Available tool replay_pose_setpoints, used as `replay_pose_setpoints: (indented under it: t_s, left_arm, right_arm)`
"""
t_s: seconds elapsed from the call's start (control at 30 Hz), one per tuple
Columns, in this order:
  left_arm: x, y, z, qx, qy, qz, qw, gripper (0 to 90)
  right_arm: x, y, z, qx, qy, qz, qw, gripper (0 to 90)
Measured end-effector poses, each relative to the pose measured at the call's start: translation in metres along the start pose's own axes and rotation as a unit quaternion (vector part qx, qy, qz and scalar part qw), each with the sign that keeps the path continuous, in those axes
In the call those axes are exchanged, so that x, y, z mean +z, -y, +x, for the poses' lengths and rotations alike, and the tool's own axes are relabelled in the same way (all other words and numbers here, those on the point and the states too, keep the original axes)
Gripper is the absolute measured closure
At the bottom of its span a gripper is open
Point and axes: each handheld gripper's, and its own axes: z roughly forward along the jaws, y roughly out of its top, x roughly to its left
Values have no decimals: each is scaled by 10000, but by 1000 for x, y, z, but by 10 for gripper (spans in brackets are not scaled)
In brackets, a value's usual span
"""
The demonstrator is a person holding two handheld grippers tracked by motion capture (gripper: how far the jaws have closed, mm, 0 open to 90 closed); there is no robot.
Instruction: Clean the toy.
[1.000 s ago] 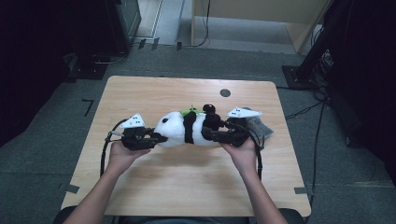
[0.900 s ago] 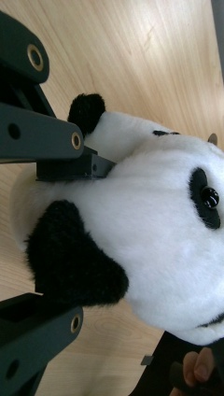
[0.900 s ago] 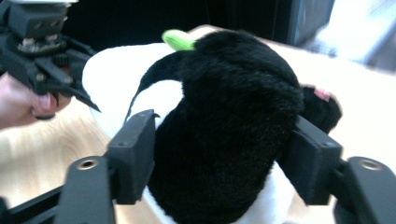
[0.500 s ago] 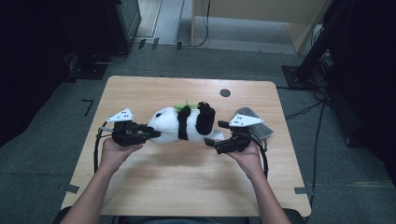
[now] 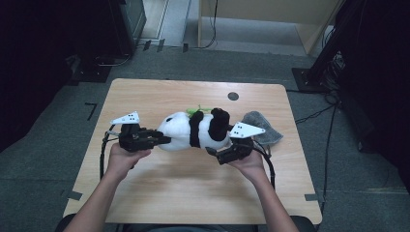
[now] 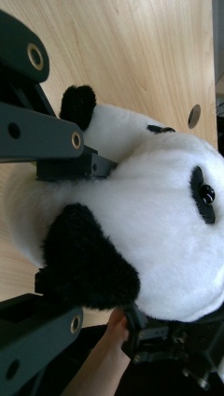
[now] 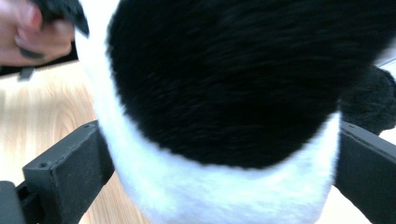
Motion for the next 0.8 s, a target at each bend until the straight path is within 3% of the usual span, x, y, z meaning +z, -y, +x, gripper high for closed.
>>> replay_pose_setpoints:
  t_s: [0.13, 0.27, 0.37, 0.47, 0.67, 0.8]
  left_arm:
    - [3, 1, -1, -16, -26, -13, 10000, 569]
    - [4, 1, 1, -96, -61, 49, 9999, 548]
    - [7, 2, -2, 92, -239, 144, 9996, 516]
    - [11, 3, -3, 266, -342, 232, 9988, 447]
    - [13, 7, 3, 458, -220, 100, 9987, 261]
    - [12, 9, 2, 810, -328, 28, 9962, 199]
  right_arm:
    - [6, 2, 6, -159, 272, 261, 9992, 21]
    - [3, 1, 4, -6, 334, 251, 9991, 200]
    - [2, 0, 5, -83, 436, 375, 9983, 311]
    - [0, -2, 6, -159, 577, 468, 9971, 361]
    - [-4, -6, 4, -29, 636, 472, 9969, 401]
    - [-7, -6, 0, 125, 610, 470, 9969, 407]
